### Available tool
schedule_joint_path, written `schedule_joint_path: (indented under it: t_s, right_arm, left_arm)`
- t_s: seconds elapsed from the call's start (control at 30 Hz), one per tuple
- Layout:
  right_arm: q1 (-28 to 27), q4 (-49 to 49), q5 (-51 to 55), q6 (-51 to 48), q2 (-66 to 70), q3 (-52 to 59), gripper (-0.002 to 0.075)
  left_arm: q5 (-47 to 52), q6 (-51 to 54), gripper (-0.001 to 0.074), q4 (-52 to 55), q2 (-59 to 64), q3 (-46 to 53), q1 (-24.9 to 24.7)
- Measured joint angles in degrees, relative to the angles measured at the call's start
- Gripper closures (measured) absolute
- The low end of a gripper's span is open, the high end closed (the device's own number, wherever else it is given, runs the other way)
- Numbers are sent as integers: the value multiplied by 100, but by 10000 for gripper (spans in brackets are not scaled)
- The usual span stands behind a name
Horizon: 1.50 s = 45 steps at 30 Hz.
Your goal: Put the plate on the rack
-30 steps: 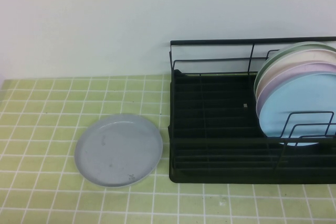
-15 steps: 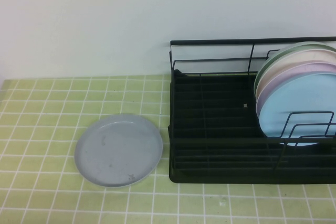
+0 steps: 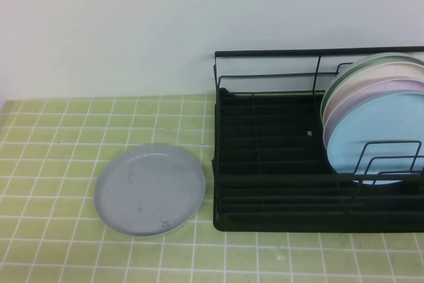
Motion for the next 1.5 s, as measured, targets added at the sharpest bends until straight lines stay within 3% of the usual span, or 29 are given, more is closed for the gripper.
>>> schedule_joint_path:
  t_s: [0.17, 0.3, 0.63, 0.77, 0.87, 1.0, 1.1, 1.2, 1.4, 1.5]
  right_arm:
    - [0, 52, -1606, 41, 0, -6, 727]
    - [0, 52, -2778, 41, 0, -6, 727]
    - [0, 52, -3581, 41, 0, -6, 727]
    - [0, 65, -3594, 184, 0, -6, 727]
    - [0, 124, -3500, 650, 0, -6, 727]
    - [0, 84, -2591, 917, 0, -6, 727]
    - [0, -36, -2094, 1129, 0, -6, 727]
    - [0, -25, -1351, 1507, 0, -146, 727]
    - [0, -11, 69, 1209, 0, -860, 727]
    - [0, 223, 520, 1104, 0, -1113, 727]
  left_arm:
    - [-1697, 0, 735, 0, 0, 0, 0]
    - [-2435, 0, 735, 0, 0, 0, 0]
    - [-3750, -40, 735, 51, 0, 0, 0]
    - [-3898, -1099, 735, -7, 12, -34, 0]
    - [-3140, -1776, 735, 1073, 12, -436, 0]
    - [-1524, -2599, 735, 2884, 12, -1334, 0]
    - [-170, -3546, 735, 2882, 85, -1950, 0]
    - [997, -3627, 735, 2882, 187, -2320, 0]
    - [903, -3236, 735, 2881, 207, -2055, 0]
    - [1994, -3891, 735, 1687, 349, -2210, 0]
